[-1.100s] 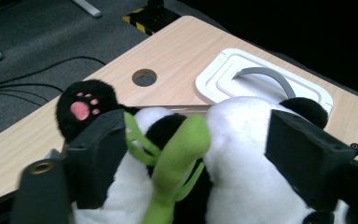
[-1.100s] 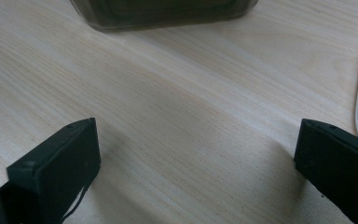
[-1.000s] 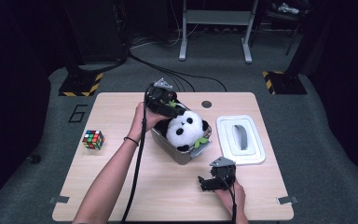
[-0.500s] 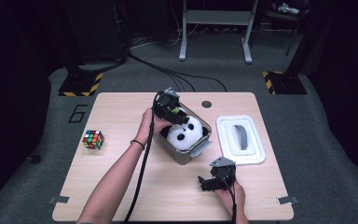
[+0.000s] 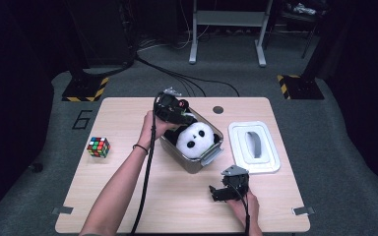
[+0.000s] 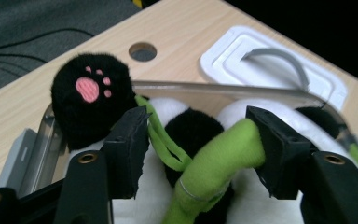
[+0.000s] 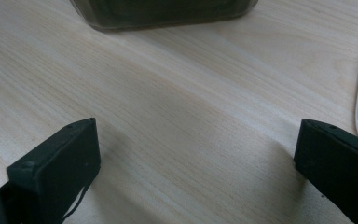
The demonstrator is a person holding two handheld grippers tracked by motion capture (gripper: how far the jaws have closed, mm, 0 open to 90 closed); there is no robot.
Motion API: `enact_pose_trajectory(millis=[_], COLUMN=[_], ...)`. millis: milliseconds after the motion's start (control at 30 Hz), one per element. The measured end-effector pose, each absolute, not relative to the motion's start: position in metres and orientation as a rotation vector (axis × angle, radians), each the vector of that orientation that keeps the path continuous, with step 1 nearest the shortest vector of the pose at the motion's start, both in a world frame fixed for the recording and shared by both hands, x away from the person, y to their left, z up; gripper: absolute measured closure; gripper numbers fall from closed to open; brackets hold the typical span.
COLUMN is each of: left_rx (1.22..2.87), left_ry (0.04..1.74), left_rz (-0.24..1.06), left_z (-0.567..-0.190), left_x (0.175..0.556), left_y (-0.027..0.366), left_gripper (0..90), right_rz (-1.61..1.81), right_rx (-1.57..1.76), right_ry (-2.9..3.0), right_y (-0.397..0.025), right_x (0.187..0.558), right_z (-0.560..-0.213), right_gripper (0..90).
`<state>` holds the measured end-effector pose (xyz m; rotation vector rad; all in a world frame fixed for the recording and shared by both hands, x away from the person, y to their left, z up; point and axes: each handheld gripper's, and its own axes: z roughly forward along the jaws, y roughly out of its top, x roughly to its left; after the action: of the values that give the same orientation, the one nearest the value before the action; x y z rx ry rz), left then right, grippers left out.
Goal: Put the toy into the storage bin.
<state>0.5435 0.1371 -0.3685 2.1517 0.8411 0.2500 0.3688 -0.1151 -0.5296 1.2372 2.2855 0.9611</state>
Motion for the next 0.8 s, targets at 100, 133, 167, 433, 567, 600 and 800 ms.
enact_pose_trajectory(millis=[100, 133, 167, 433, 567, 600, 800], left_rx=[2.210, 2.233, 2.248, 2.361, 2.349, 2.340, 2.222], left_ry=[0.852, 0.857, 0.861, 0.907, 0.901, 0.894, 0.909], left_rz=[0.264, 0.267, 0.268, 0.291, 0.304, 0.291, 0.260], left_z=[-0.376, -0.378, -0.380, -0.393, -0.390, -0.388, -0.376], left_x=[0.544, 0.545, 0.545, 0.548, 0.546, 0.546, 0.543], left_y=[0.129, 0.127, 0.125, 0.111, 0.112, 0.115, 0.135], left_gripper=[46.7, 47.0, 47.3, 49.3, 48.4, 46.6, 42.4], right_rz=[0.958, 0.955, 0.959, 0.958, 0.958, 0.958, 0.959], right_rx=[1.233, 1.228, 1.234, 1.238, 1.238, 1.238, 1.233], right_ry=[2.291, 2.294, 2.290, 2.291, 2.291, 2.291, 2.290], right_y=[-0.115, -0.116, -0.115, -0.115, -0.115, -0.115, -0.115], right_x=[0.369, 0.369, 0.369, 0.368, 0.368, 0.368, 0.369], right_z=[-0.529, -0.529, -0.530, -0.529, -0.529, -0.529, -0.529], right_gripper=[0.0, 0.0, 0.0, 0.0, 0.0, 0.0, 0.0])
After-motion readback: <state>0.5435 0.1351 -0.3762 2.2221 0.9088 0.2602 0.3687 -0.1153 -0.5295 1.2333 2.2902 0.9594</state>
